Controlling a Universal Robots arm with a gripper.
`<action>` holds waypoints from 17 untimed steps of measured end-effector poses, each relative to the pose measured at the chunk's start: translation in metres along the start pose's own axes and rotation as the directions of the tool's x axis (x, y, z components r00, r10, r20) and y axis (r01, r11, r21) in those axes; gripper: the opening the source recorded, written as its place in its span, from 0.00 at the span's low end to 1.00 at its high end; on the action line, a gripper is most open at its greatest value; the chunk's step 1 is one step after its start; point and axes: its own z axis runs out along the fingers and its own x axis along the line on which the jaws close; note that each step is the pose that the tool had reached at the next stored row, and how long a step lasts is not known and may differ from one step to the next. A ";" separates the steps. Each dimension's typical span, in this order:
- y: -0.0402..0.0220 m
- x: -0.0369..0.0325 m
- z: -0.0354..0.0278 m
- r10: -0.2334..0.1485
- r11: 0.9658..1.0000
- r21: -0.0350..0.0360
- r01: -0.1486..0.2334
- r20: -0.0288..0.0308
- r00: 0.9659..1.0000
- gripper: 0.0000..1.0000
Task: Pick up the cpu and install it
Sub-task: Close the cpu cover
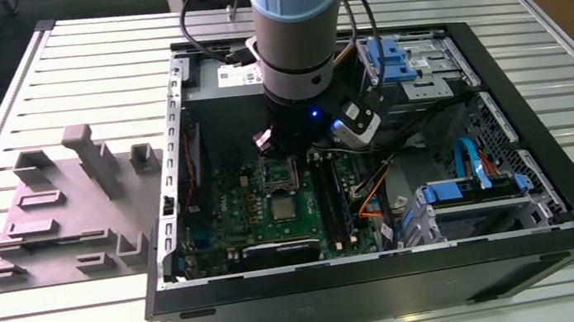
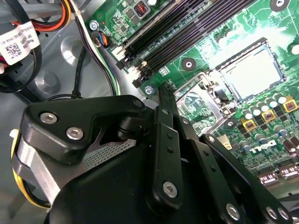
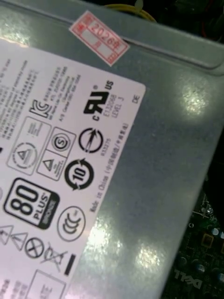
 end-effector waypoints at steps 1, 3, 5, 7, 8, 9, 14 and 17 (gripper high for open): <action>0.0000 0.0001 -0.0001 0.001 1.000 -0.001 -0.001 -0.004 1.000 0.10; 0.0000 0.0001 0.0000 0.001 1.000 -0.002 -0.001 -0.005 1.000 0.10; 0.0000 0.0001 0.0000 0.001 1.000 -0.002 -0.001 -0.005 1.000 0.10; 0.0000 0.0001 0.0000 0.001 1.000 -0.002 -0.001 -0.005 1.000 0.10; 0.0000 0.0001 0.0000 0.001 1.000 -0.002 -0.001 -0.006 1.000 0.10; 0.0000 0.0001 0.0001 0.001 1.000 -0.002 -0.001 -0.006 1.000 0.10; -0.0015 -0.0015 0.0007 0.004 1.000 -0.002 -0.004 -0.005 1.000 0.10; -0.0018 -0.0016 0.0013 0.005 1.000 -0.002 -0.005 -0.005 1.000 0.10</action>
